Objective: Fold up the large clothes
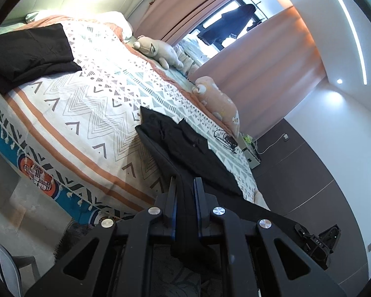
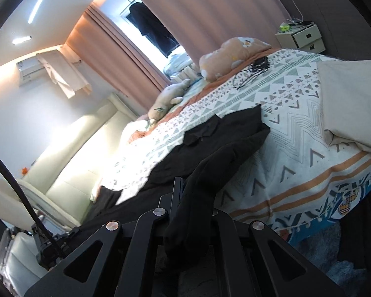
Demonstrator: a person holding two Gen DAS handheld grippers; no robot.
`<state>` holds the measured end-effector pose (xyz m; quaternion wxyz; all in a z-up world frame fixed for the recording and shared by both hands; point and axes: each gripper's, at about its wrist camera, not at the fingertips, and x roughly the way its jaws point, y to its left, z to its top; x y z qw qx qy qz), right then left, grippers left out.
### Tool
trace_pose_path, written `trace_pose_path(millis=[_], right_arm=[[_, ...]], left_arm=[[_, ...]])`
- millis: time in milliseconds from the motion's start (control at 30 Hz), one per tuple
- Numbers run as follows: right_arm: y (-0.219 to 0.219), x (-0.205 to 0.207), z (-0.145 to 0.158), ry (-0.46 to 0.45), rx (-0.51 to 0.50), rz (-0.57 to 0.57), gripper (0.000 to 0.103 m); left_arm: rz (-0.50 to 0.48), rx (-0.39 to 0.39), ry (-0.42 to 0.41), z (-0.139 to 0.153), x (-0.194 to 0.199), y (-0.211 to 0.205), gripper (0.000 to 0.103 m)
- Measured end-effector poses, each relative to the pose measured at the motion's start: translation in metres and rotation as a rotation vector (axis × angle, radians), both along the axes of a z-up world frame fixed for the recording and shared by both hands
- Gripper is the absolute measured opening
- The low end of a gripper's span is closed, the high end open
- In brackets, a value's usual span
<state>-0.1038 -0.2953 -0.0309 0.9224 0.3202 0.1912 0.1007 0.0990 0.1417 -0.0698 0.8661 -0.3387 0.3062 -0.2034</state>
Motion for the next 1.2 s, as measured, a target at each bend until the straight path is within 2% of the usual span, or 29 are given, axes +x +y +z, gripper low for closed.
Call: trace_pose_path(millis=[67, 300, 500, 767, 967, 1200], right_arm=[[-0.001, -0.007, 0.003, -0.020, 0.031, 0.016, 0.000], [-0.009, -0.010, 0.032, -0.080, 0.022, 0.041, 0.000], [-0.027, 0.014, 0.036, -0.116, 0.060, 0.025, 0.001], [-0.029, 0.081, 0.047, -0.134, 0.063, -0.025, 0.001], [-0.032, 0.160, 0.056, -0.146, 0.073, -0.042, 0.001], [-0.041, 0.244, 0.043, -0.102, 0.119, -0.070, 0.001]], left_arm=[[0.003, -0.007, -0.025, 0.010, -0.010, 0.005, 0.013], [0.035, -0.032, -0.109, 0.053, -0.022, 0.016, 0.013], [0.064, -0.025, -0.151, 0.083, 0.005, 0.018, 0.013], [0.095, 0.004, -0.201, 0.117, 0.079, 0.005, 0.013], [0.119, 0.043, -0.213, 0.138, 0.154, -0.012, 0.013], [0.104, 0.098, -0.157, 0.132, 0.246, -0.037, 0.013]])
